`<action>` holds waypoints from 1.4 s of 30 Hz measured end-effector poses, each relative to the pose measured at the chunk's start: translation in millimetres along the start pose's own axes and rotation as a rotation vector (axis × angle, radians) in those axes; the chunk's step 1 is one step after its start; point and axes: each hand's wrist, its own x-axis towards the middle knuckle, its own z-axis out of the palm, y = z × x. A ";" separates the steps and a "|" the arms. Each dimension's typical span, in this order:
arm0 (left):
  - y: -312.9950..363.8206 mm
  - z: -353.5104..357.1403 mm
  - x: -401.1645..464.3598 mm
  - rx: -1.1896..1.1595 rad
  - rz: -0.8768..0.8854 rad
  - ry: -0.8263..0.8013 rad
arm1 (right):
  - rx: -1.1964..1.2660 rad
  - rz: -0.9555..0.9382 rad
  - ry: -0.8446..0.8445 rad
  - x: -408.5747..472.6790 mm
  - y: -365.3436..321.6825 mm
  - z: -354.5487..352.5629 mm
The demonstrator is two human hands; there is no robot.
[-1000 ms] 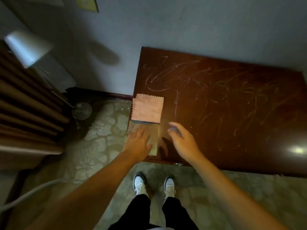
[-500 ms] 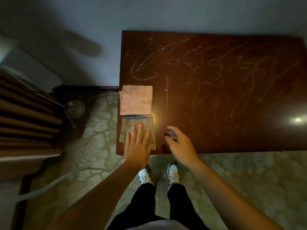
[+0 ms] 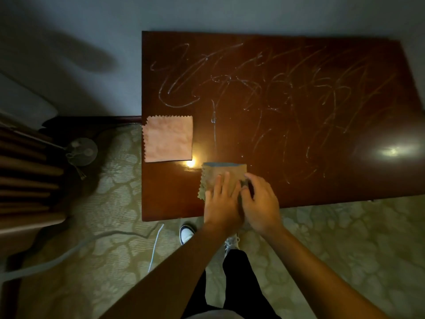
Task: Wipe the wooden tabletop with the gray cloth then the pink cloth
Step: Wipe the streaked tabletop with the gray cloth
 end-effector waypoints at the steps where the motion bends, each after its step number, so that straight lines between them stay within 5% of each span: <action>1: -10.3 -6.1 -4.2 -0.026 0.002 0.069 | -0.030 -0.041 -0.010 2.8 0.3 1.8; 7: -93.7 -23.4 -16.6 0.068 -0.141 0.477 | -0.475 -0.403 -0.126 19.4 0.6 44.8; 13: -115.7 -12.8 1.8 0.173 -0.222 0.384 | -0.657 -0.505 -0.111 35.5 20.6 78.0; 19: -121.8 2.2 6.5 0.142 -0.210 0.461 | -0.661 -0.619 -0.066 60.7 31.1 84.2; 26: -125.6 7.6 8.9 0.160 -0.188 0.534 | -0.665 -0.473 0.048 165.9 -15.3 82.2; 35: -124.4 5.1 9.2 0.117 -0.184 0.547 | -0.651 -0.626 0.009 45.8 32.3 93.8; 42: -122.8 5.7 9.5 0.129 -0.176 0.562 | -0.709 -0.647 -0.034 141.8 -5.2 73.5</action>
